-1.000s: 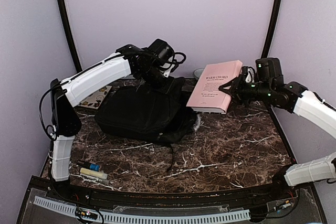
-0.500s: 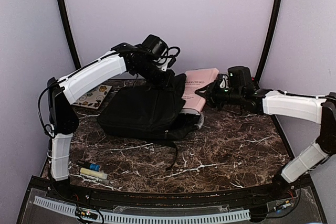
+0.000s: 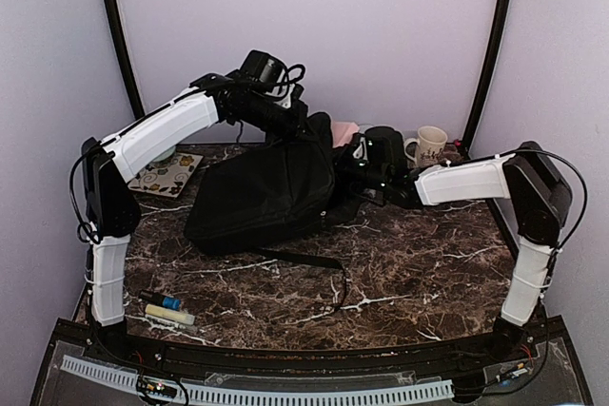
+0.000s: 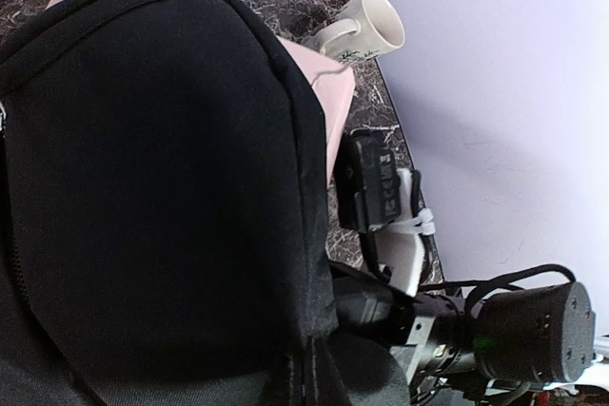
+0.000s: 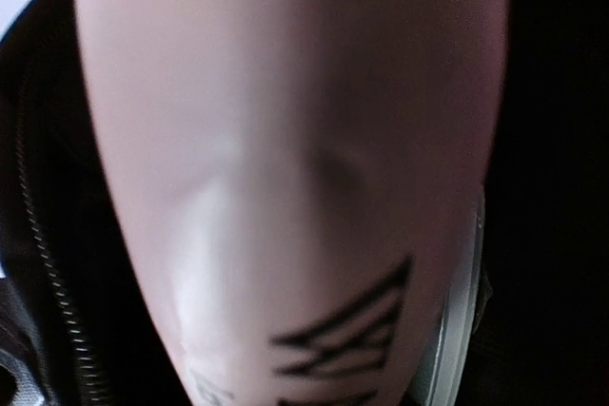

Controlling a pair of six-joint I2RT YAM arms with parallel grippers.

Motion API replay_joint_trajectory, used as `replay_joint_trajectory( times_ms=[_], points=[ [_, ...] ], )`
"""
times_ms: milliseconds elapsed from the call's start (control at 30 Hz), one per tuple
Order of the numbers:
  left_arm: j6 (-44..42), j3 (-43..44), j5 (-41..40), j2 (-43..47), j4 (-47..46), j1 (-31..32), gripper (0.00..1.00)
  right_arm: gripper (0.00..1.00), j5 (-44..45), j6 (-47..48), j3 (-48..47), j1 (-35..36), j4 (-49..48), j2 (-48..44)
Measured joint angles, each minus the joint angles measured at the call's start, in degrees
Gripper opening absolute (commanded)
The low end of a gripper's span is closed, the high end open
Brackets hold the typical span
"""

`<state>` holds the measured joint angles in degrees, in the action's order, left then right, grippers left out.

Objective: Pack the student bag
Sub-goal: Place the book in the largest pocket of the bag.

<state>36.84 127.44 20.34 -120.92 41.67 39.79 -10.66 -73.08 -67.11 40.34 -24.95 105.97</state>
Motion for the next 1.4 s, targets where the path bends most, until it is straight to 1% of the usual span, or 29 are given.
replay_joint_trajectory(
  times_ms=[67, 100, 233, 300, 367, 400, 433, 567, 667, 833, 1067, 1233, 1333, 1400],
  points=[
    [1.0, 0.0, 0.8, 0.0, -0.5, -0.7, 0.00, 0.36, -0.8, 0.1, -1.4, 0.5, -0.5, 1.8],
    [1.4, 0.0, 1.0, 0.0, -0.7, -1.0, 0.00, 0.39, -0.9, 0.2, -1.6, 0.7, -0.7, 2.2],
    [2.9, -0.5, 2.3, 0.1, -1.9, -1.4, 0.00, 0.60, -3.1, 1.2, -1.6, 1.0, -0.8, 2.3],
    [3.1, -0.7, 3.0, 0.1, -3.0, -1.7, 0.00, 0.72, -5.1, 2.4, -1.8, 1.0, -0.3, 2.3],
    [3.1, -1.0, 3.4, 0.1, -3.6, -1.9, 0.00, 0.87, -6.7, 4.3, -3.0, 1.1, 2.2, 2.3],
    [3.1, -1.3, 3.6, 0.1, -3.9, -1.9, 0.00, 0.97, -7.4, 5.9, -3.9, 1.2, 4.3, 2.2],
    [3.0, -1.8, 3.9, 0.3, -4.3, -2.1, 0.00, 0.99, -7.5, 6.8, -4.4, 1.2, 6.1, 2.0],
    [2.8, -3.8, 5.1, 1.6, -5.6, -2.4, 0.00, 1.00, -7.3, 14.7, -6.3, 1.1, 18.7, -0.6],
    [2.4, -4.8, 7.1, 2.2, -7.3, -2.4, 0.00, 1.00, -7.3, 20.1, -5.6, 0.9, 26.3, -5.3],
    [1.6, -5.7, 11.5, 3.7, -10.7, -0.7, 0.00, 1.00, -8.2, 26.9, -1.7, -1.3, 36.4, -16.3],
    [0.5, -7.0, 15.7, 4.6, -14.0, 0.7, 0.00, 1.00, -9.0, 34.4, -1.1, -4.5, 49.0, -24.9],
    [-0.9, -9.3, 16.6, 5.3, -15.7, 0.7, 0.00, 1.00, -8.8, 34.6, -0.1, -7.8, 51.6, -28.2],
    [-1.9, -12.0, 16.4, 5.7, -17.0, 0.8, 0.00, 0.98, -9.3, 31.5, 2.7, -10.5, 48.5, -29.9],
    [-2.6, -13.1, 15.7, 5.5, -17.4, 1.1, 0.00, 0.97, -11.2, 28.3, 4.6, -11.5, 45.2, -30.2]
  ],
)
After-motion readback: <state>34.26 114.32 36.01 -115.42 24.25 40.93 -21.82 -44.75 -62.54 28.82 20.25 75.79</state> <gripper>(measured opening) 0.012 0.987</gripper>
